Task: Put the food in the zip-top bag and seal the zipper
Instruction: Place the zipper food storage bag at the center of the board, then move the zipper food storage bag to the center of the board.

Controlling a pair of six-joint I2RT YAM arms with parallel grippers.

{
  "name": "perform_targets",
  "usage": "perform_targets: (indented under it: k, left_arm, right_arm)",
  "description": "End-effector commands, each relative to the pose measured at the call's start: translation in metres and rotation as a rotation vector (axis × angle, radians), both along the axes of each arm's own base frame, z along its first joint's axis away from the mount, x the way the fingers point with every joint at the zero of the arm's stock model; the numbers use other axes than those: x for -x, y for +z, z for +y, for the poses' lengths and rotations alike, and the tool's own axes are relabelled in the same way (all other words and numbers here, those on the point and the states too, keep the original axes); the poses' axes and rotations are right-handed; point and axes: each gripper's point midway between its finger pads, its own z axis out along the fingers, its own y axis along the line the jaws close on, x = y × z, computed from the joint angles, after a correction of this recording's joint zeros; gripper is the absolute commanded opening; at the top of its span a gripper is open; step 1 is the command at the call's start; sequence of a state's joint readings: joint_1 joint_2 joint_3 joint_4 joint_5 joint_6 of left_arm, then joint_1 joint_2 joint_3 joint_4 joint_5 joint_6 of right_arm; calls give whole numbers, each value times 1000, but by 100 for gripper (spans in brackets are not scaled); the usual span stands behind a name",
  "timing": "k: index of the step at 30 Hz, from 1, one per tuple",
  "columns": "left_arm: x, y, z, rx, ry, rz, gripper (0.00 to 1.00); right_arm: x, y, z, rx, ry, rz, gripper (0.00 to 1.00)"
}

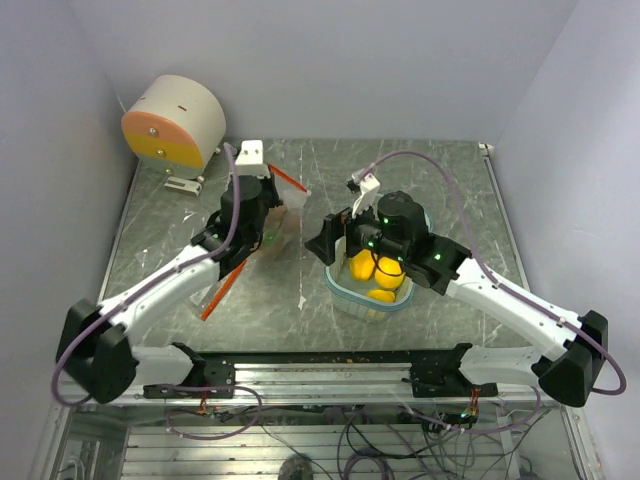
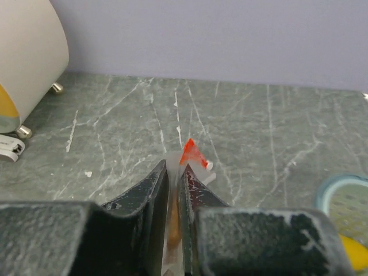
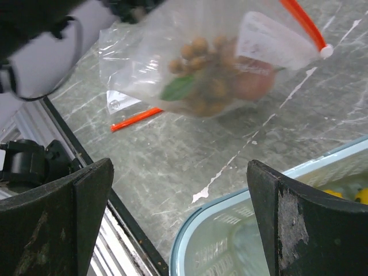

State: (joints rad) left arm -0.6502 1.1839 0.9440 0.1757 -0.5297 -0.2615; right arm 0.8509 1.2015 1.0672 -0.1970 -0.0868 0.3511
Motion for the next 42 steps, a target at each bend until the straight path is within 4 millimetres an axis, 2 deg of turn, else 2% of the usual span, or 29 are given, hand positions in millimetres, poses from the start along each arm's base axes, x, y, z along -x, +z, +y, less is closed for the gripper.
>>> perform_targets:
  k: [1, 4, 7, 9, 10, 14, 15, 16, 18, 20, 23, 28, 30, 31, 35, 39, 42]
  left_arm:
    - [-41, 43, 0, 109, 40, -156, 24]
    - [-57, 24, 10, 123, 55, -134, 27]
    - [-60, 15, 23, 139, 59, -108, 46]
    - [-52, 20, 32, 147, 71, -101, 87]
    - [-47, 25, 37, 150, 77, -102, 99]
    - [-21, 47, 51, 111, 57, -53, 100]
    - [-12, 54, 54, 103, 49, -31, 100]
    - [1, 69, 59, 115, 45, -26, 99]
    - [22, 74, 67, 116, 39, 18, 100]
    - [51, 89, 81, 137, 45, -1, 100]
    - [89, 100, 110, 148, 98, -28, 100]
    - [139, 114, 144, 143, 149, -61, 100]
    - [155, 121, 155, 153, 164, -80, 100]
    - [163, 124, 160, 161, 173, -92, 100]
    - [190, 133, 178, 183, 196, -149, 100]
    - [205, 136, 188, 190, 207, -178, 100]
    - [209, 137, 188, 186, 194, -187, 100]
  right_arm:
    - [-5, -1, -14, 18, -45, -22, 100]
    - [-3, -8, -12, 20, -29, -3, 100]
    - [-2, -13, -7, 17, -5, 9, 100]
    - [0, -16, 0, 14, 29, 19, 100]
    - [1, -18, 4, 15, 49, 28, 100]
    - [5, -34, 21, 20, 116, 82, 100]
    - [6, -35, 25, 16, 133, 91, 100]
    - [7, -41, 31, 13, 145, 104, 100]
    - [8, -52, 43, 23, 161, 127, 100]
    - [16, -65, 62, 54, 192, 145, 100]
    - [24, -82, 94, 113, 220, 152, 100]
    - [26, -100, 147, 114, 253, 178, 100]
    - [23, -109, 168, 120, 265, 177, 100]
    - [21, -124, 178, 143, 270, 187, 100]
    - [12, -162, 216, 190, 277, 213, 100]
    - [-10, -193, 238, 218, 226, 203, 100]
    - [-30, -202, 250, 226, 166, 153, 100]
